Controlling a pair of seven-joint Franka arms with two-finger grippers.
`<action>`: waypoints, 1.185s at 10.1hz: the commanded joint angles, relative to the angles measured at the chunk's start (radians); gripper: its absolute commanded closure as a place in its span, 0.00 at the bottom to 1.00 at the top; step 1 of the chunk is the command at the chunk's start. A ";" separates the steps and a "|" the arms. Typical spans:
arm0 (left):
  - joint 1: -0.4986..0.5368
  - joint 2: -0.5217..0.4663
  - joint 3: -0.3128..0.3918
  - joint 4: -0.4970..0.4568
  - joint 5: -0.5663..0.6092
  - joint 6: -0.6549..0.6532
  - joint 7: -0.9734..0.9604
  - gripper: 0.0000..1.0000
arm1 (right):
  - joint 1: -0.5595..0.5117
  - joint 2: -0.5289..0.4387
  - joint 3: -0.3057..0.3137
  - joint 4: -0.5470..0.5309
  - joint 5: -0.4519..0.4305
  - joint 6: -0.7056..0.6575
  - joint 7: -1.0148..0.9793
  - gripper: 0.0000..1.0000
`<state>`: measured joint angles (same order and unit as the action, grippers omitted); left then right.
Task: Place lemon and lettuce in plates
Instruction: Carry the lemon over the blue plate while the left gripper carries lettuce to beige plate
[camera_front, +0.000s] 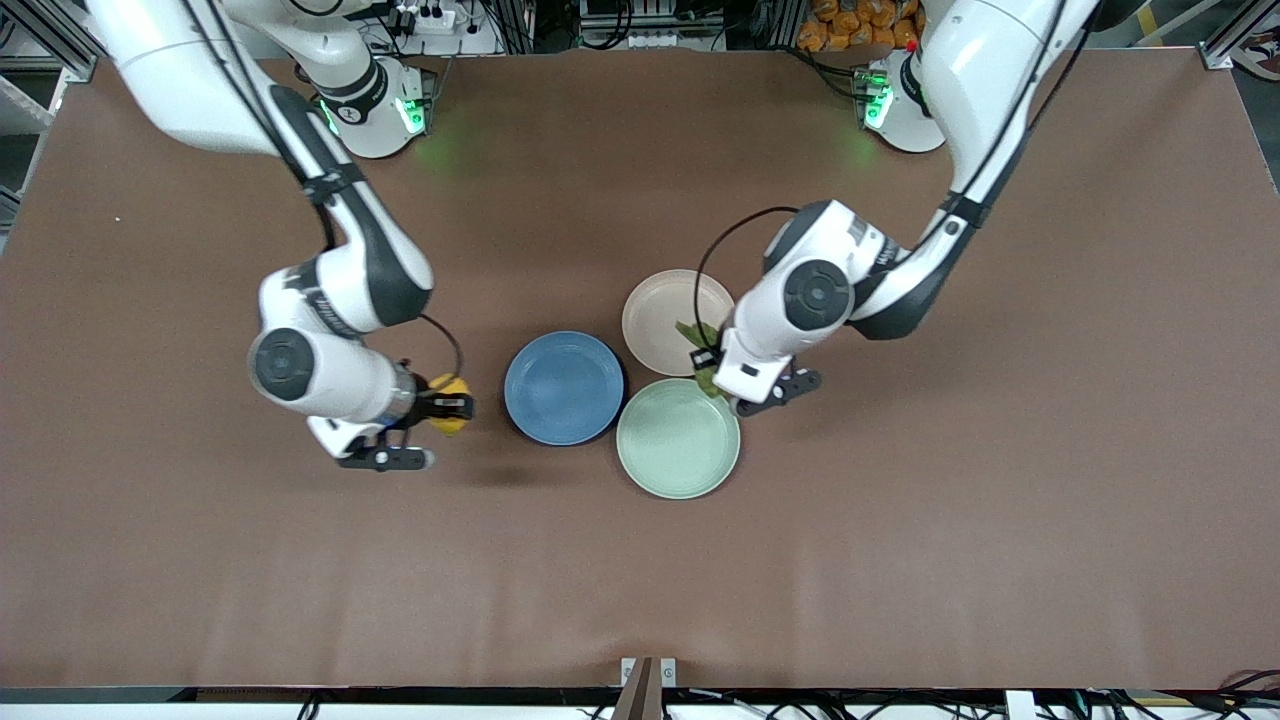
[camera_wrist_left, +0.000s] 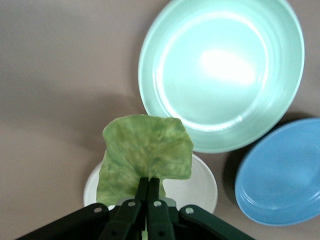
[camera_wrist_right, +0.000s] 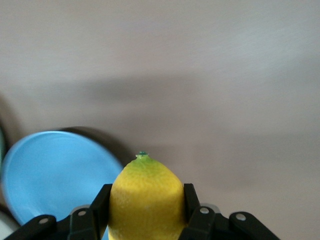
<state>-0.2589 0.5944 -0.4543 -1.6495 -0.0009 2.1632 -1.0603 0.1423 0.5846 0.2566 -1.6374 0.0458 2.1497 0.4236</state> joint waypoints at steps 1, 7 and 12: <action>-0.075 0.030 0.020 0.031 0.050 -0.016 -0.137 1.00 | 0.103 0.104 0.000 0.116 -0.009 -0.004 0.134 1.00; -0.080 0.103 0.022 0.027 0.168 -0.014 -0.182 0.00 | 0.158 0.184 0.001 0.113 0.006 0.069 0.201 1.00; -0.054 0.006 0.020 0.073 0.156 -0.054 -0.219 0.00 | 0.149 0.160 0.000 0.154 -0.034 0.021 0.193 0.00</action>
<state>-0.3292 0.6669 -0.4304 -1.5723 0.1364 2.1536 -1.2414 0.2999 0.7602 0.2536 -1.5145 0.0327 2.2188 0.6061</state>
